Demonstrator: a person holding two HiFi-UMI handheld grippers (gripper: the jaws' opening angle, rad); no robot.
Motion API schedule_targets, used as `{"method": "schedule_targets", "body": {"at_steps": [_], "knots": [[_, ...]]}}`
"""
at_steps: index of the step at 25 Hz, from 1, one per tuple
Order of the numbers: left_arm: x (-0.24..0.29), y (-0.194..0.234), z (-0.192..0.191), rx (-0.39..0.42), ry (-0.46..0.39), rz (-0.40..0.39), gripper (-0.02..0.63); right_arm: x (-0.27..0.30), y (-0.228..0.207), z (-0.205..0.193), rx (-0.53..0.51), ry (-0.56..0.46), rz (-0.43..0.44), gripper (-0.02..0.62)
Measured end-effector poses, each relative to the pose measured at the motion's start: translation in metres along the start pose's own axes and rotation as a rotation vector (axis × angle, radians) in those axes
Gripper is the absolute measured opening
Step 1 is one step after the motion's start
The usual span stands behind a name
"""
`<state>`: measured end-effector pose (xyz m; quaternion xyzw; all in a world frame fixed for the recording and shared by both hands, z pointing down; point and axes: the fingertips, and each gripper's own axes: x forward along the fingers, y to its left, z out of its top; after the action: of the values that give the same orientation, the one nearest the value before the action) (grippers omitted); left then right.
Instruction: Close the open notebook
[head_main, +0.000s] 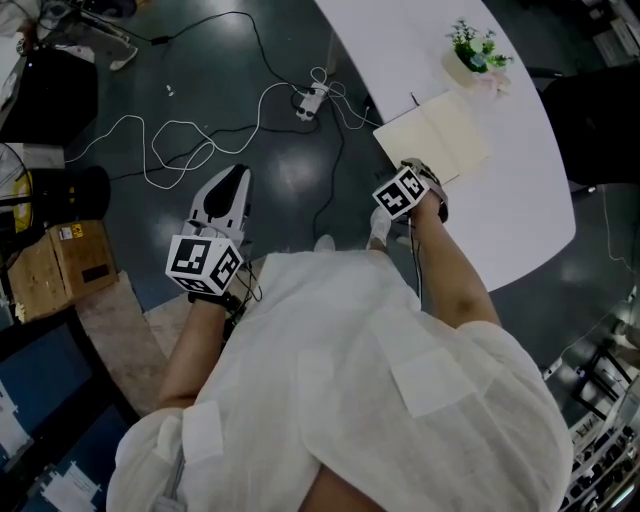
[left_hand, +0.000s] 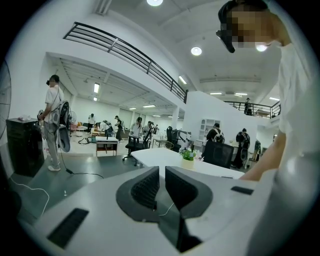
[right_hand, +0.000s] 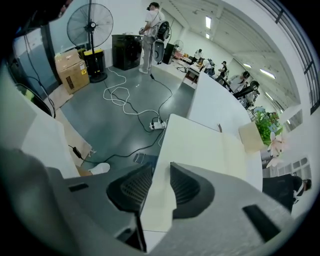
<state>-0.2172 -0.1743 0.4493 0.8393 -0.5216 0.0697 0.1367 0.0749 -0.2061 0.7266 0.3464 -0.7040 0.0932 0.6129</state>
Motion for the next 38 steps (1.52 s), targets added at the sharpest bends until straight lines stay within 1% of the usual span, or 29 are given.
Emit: {"method": "schedule_targets", "body": {"at_steps": [6, 12, 18, 22, 27, 31, 38], "knots": [[0.005, -0.007, 0.005, 0.002, -0.011, -0.022, 0.034, -0.032, -0.01, 0.008, 0.053, -0.059, 0.012, 0.078], [0.012, -0.018, 0.015, 0.006, -0.027, -0.05, 0.034, -0.067, -0.028, 0.013, 0.074, -0.129, -0.007, 0.048], [0.031, -0.032, 0.026, 0.01, -0.039, -0.077, 0.034, -0.098, -0.062, 0.012, 0.105, -0.193, -0.053, 0.029], [0.048, -0.047, 0.032, 0.014, -0.045, -0.097, 0.034, -0.113, -0.092, 0.007, 0.125, -0.233, -0.103, 0.018], [0.069, -0.064, 0.038, 0.02, -0.049, -0.112, 0.034, -0.12, -0.131, -0.002, 0.132, -0.261, -0.166, 0.017], [0.087, -0.076, 0.039, 0.023, -0.046, -0.112, 0.034, -0.114, -0.162, -0.013, 0.128, -0.263, -0.202, 0.023], [0.102, -0.087, 0.041, 0.022, -0.03, -0.103, 0.034, -0.105, -0.203, -0.032, 0.157, -0.251, -0.233, 0.032]]}}
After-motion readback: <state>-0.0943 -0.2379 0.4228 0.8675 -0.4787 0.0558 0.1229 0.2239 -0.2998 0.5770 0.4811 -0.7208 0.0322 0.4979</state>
